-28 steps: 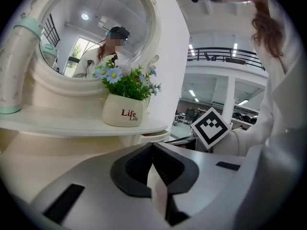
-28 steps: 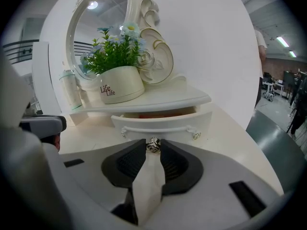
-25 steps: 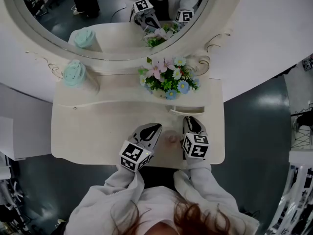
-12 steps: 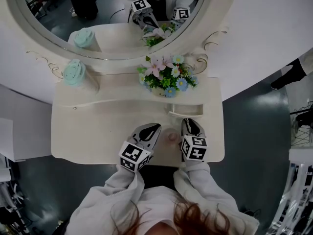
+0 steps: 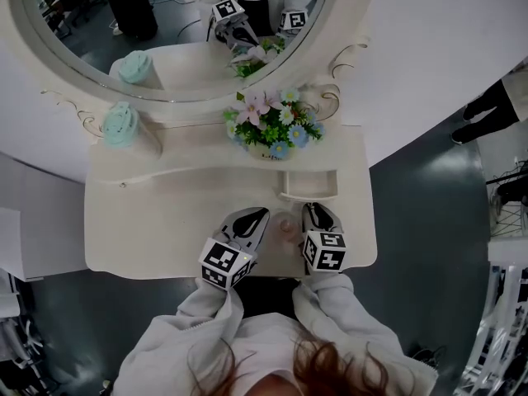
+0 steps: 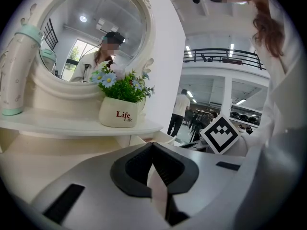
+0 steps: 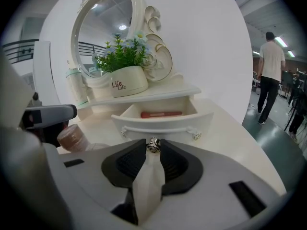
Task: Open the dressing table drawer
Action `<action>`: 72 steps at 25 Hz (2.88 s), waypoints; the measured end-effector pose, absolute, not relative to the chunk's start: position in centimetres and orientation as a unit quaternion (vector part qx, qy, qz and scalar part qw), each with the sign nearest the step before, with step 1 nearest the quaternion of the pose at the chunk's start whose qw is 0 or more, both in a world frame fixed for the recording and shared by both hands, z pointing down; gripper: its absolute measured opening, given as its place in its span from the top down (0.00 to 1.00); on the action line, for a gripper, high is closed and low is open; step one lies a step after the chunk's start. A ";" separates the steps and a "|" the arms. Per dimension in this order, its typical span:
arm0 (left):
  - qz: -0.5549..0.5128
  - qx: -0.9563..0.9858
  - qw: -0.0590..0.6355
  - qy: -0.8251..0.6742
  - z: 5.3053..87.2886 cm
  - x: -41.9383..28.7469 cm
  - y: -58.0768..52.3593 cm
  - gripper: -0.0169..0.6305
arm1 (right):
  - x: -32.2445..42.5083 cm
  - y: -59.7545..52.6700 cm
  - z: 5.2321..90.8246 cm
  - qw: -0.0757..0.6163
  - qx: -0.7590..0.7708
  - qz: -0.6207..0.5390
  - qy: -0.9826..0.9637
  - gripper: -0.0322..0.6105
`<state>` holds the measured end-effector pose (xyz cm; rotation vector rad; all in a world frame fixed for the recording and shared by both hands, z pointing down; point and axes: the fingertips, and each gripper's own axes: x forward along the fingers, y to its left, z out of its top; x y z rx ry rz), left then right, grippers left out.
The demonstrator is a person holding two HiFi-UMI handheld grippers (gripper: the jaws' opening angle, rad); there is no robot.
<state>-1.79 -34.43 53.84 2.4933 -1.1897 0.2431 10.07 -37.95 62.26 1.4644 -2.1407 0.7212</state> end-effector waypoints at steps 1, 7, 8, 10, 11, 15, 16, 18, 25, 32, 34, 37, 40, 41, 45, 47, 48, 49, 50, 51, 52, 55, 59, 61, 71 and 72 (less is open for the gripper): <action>0.086 0.884 0.182 -0.421 53.8 -1.7 -34.4 0.95 | 10.1 -37.8 62.3 0.223 0.531 0.262 -0.775 0.78; 0.083 0.885 0.179 -0.421 53.5 -1.2 -34.4 0.95 | 10.5 -37.2 62.0 0.219 0.531 0.267 -0.774 0.78; 0.083 0.885 0.178 -0.421 53.4 -1.2 -34.4 0.95 | 10.6 -37.1 62.0 0.218 0.531 0.269 -0.774 0.78; 0.083 0.886 0.177 -0.421 53.3 -1.0 -34.3 0.95 | 10.6 -37.1 62.1 0.218 0.531 0.270 -0.773 0.78; 0.082 0.886 0.175 -0.422 53.2 -1.0 -34.2 0.95 | 10.6 -37.0 62.0 0.218 0.532 0.270 -0.772 0.78; 0.081 0.887 0.170 -0.423 52.8 -0.7 -33.8 0.95 | 11.0 -36.6 61.4 0.204 0.532 0.270 -0.776 0.75; 0.081 0.887 0.168 -0.423 52.7 -0.7 -33.6 0.95 | 11.1 -36.4 61.1 0.197 0.532 0.273 -0.777 0.74; 0.081 0.887 0.165 -0.424 52.4 -0.5 -33.3 0.95 | 11.4 -35.9 60.6 0.186 0.530 0.279 -0.779 0.70; 0.079 0.883 0.157 -0.434 51.4 -0.3 -31.8 0.95 | 12.6 -33.7 58.8 0.162 0.524 0.289 -0.785 0.62; 0.071 0.881 0.143 -0.446 49.9 -0.3 -30.4 0.95 | 14.0 -31.6 54.7 0.120 0.523 0.276 -0.797 0.62; 0.067 0.882 0.138 -0.447 49.2 0.0 -30.0 0.95 | 14.2 -31.2 53.0 0.103 0.522 0.264 -0.805 0.62; 0.063 0.884 0.129 -0.444 48.5 0.6 -29.2 0.95 | 14.6 -30.3 50.8 0.086 0.517 0.242 -0.816 0.62; 0.058 0.887 0.120 -0.442 47.7 1.2 -28.5 0.95 | 15.3 -29.3 49.1 0.081 0.519 0.212 -0.824 0.70; 0.057 0.887 0.117 -0.442 47.4 1.3 -28.2 0.95 | 15.7 -28.9 48.6 0.080 0.523 0.203 -0.824 0.74; 0.054 0.885 0.110 -0.450 46.7 1.3 -27.3 0.95 | 17.4 -27.3 47.9 0.079 0.539 0.182 -0.819 0.85; 0.055 0.883 0.108 -0.453 46.5 1.2 -27.0 0.95 | 18.0 -26.6 48.0 0.079 0.542 0.185 -0.816 0.87; 0.056 0.882 0.107 -0.455 46.4 1.1 -26.8 0.95 | 18.3 -26.3 48.1 0.079 0.543 0.187 -0.815 0.88; 0.056 0.881 0.107 -0.457 46.4 1.0 -26.7 0.95 | 18.5 -26.1 48.3 0.079 0.544 0.188 -0.814 0.88; 0.056 0.880 0.107 -0.459 46.4 0.9 -26.6 0.95 | 18.6 -25.9 48.4 0.079 0.546 0.188 -0.813 0.88; 0.056 0.880 0.107 -0.460 46.4 0.8 -26.5 0.95 | 18.7 -25.8 48.4 0.079 0.547 0.187 -0.812 0.88; 0.055 0.879 0.107 -0.461 46.4 0.8 -26.4 0.95 | 18.8 -25.7 48.5 0.079 0.548 0.187 -0.812 0.88; 0.057 0.879 0.108 -0.461 46.4 0.9 -26.2 0.95 | 18.7 -25.5 48.5 0.079 0.546 0.182 -0.814 0.89; 0.059 0.879 0.108 -0.460 46.5 1.0 -26.1 0.95 | 18.4 -25.5 48.4 0.082 0.543 0.176 -0.817 0.89; 0.060 0.880 0.109 -0.459 46.6 1.1 -26.0 0.95 | 18.3 -25.4 48.5 0.082 0.542 0.176 -0.817 0.89; 0.060 0.881 0.116 -0.454 47.0 1.1 -26.0 0.95 | 18.2 -25.4 48.8 0.087 0.545 0.180 -0.814 0.89; 0.060 0.882 0.116 -0.454 47.0 1.1 -26.1 0.95 | 18.2 -25.4 48.8 0.087 0.545 0.180 -0.814 0.89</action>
